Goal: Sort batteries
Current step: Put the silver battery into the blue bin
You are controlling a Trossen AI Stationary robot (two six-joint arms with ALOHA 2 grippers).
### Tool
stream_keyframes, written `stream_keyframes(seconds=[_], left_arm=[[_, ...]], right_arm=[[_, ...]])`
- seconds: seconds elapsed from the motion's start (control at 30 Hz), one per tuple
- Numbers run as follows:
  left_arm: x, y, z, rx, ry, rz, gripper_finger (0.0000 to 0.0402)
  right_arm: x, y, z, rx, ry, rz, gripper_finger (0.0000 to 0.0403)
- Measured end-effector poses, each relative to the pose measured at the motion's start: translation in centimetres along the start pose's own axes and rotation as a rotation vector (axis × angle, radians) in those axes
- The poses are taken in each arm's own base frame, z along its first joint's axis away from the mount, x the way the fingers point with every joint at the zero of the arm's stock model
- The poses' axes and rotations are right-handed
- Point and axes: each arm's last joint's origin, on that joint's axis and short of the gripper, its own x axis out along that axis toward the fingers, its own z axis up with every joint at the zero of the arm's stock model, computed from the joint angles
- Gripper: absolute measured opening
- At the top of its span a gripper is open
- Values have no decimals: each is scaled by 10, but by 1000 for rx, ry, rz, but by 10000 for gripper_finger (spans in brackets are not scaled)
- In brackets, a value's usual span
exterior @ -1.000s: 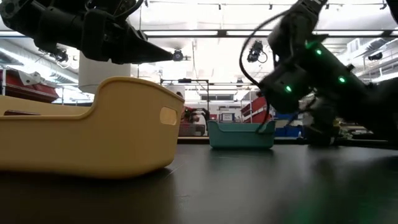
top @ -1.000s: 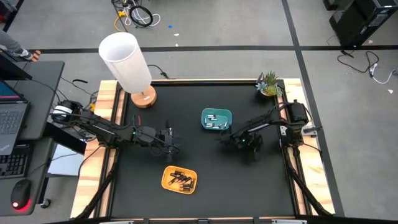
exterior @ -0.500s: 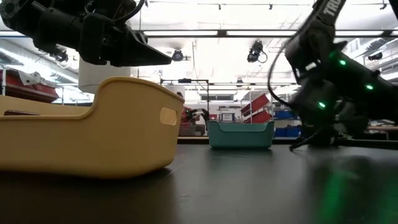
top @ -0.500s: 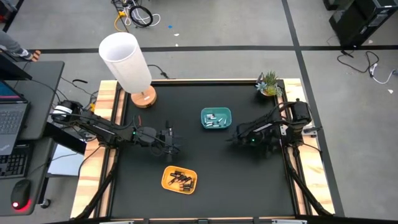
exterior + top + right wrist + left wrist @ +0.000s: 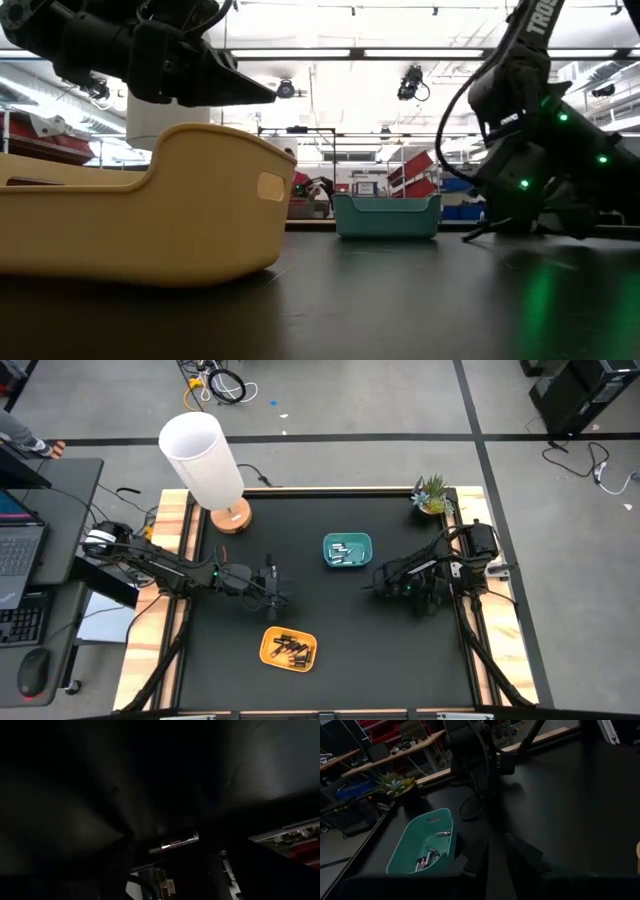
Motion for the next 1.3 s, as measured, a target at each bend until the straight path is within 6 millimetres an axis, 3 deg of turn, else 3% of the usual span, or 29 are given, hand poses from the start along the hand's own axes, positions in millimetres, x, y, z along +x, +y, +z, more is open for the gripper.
stream_keyframes(seconds=[0.37,0.87,1.07,1.3], left_arm=[[0,0,-1,0,12,-4,78],[-2,-4,0,4,9,-19,78],[-7,-1,3,4,11,-19,78],[-9,0,5,1,11,-19,78]], right_arm=[[21,6,-10,-112,49,-25,282],[25,8,-11,-137,65,49,269],[26,6,-10,-129,67,55,232],[26,5,-10,-121,66,47,154]])
